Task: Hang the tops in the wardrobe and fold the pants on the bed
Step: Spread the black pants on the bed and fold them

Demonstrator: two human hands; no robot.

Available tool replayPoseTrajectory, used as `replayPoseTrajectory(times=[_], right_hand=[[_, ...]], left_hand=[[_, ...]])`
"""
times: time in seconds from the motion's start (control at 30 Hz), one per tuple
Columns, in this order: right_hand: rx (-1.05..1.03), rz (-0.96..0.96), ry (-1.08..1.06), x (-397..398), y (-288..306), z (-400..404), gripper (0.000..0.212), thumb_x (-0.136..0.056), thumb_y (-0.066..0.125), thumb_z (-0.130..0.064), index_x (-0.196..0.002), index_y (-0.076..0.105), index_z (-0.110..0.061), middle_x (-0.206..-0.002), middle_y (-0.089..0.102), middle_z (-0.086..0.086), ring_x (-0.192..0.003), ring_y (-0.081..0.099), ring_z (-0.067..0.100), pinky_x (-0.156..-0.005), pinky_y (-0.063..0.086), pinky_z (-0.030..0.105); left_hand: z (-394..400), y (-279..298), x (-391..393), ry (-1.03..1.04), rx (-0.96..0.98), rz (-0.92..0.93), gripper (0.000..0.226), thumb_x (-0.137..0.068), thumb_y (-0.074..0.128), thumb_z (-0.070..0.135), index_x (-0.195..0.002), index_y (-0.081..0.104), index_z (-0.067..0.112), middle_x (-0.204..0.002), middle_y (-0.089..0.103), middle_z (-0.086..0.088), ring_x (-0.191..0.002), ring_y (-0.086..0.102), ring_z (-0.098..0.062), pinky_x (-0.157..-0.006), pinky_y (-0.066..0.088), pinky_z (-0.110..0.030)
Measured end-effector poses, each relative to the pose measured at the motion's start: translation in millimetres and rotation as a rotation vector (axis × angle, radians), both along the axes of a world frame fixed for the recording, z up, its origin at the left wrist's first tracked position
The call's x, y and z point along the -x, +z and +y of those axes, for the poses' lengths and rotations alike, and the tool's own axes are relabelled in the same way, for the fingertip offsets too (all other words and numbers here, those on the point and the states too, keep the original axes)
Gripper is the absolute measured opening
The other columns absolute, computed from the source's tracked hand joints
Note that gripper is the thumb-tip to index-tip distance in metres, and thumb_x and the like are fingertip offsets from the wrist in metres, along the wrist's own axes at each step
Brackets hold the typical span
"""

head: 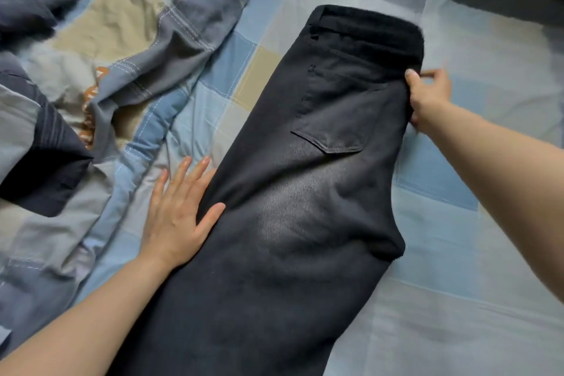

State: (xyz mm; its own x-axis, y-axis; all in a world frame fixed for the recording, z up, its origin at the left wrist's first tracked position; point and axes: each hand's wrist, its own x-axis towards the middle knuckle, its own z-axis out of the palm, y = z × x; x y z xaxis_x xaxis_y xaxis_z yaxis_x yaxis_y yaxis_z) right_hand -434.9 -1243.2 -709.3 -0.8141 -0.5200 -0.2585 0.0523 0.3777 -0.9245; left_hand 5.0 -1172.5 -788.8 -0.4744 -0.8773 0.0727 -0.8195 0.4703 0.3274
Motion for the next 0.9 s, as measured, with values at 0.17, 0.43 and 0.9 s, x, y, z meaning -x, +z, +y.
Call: replayPoseTrajectory(times=[0.17,0.43,0.9], right_hand=[[-0.003,-0.565,0.047,-12,-16,69,0.067,-0.1,0.015,-0.056,-0.131,0.045,-0.004,-0.122,0.06,0.014,-0.092,0.065,0.021,-0.08,0.056,0.031],[-0.292,-0.594,0.538,-100,-14,210,0.03,-0.092,0.058,-0.04,-0.111,0.064,-0.018,-0.105,0.073,0.002,-0.093,0.07,0.018,-0.081,0.057,0.035],[-0.122,-0.977,0.248,-188,-20,306,0.043,-0.093,0.052,-0.047,-0.119,0.056,-0.013,-0.115,0.067,0.007,-0.103,0.066,0.022,-0.086,0.053,0.037]], left_hand=[[-1,-3,1,0.014,0.008,-0.014,0.067,-0.093,0.033,0.054,-0.15,0.034,0.019,-0.158,0.03,0.005,-0.149,0.017,-0.018,-0.12,0.01,-0.044],[0,14,16,0.152,-0.14,0.055,0.059,-0.096,0.055,0.038,-0.147,0.036,0.014,-0.145,0.047,-0.001,-0.148,0.019,-0.019,-0.12,0.011,-0.044],[77,57,-18,0.622,-0.598,0.432,0.043,-0.073,0.084,0.037,-0.102,0.065,0.011,-0.101,0.072,-0.01,-0.093,0.068,-0.024,-0.091,0.054,-0.044]])
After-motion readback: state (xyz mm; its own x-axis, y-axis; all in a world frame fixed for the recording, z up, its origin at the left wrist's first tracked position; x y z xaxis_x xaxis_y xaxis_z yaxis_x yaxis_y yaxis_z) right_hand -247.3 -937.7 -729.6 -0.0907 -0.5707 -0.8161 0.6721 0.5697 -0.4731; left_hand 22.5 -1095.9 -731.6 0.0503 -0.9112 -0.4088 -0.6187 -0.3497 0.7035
